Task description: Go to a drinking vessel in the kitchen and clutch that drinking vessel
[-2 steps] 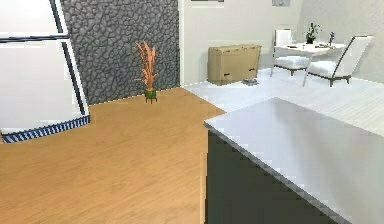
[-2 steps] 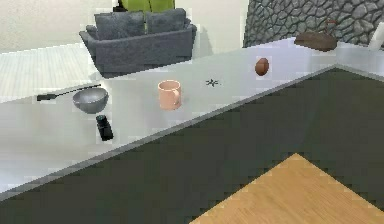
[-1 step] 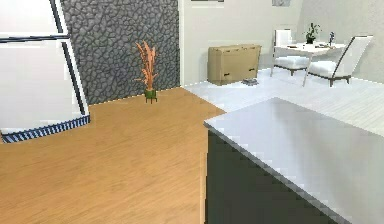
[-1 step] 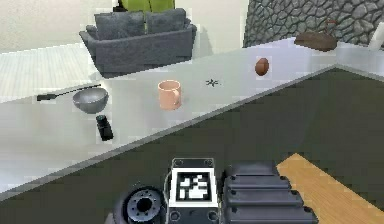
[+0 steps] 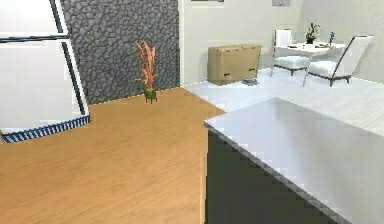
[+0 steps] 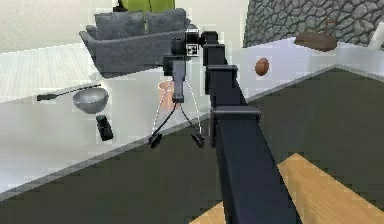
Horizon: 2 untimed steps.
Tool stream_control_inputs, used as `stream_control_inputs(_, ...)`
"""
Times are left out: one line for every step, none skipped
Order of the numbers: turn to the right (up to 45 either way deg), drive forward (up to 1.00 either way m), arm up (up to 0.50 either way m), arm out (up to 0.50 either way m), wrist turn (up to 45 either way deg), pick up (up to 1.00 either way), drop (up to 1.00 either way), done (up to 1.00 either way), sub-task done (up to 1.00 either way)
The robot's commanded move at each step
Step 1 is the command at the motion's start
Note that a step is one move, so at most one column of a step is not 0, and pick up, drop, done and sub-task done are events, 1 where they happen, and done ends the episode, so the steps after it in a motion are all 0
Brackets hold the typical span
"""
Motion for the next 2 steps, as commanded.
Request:
stream_control_inputs(0.0,0.00,0.00,0.00,45.0,0.00,0.00,0.00,0.00)
stream_control_inputs(0.0,0.00,0.00,0.00,45.0,0.00,0.00,0.00,0.00)
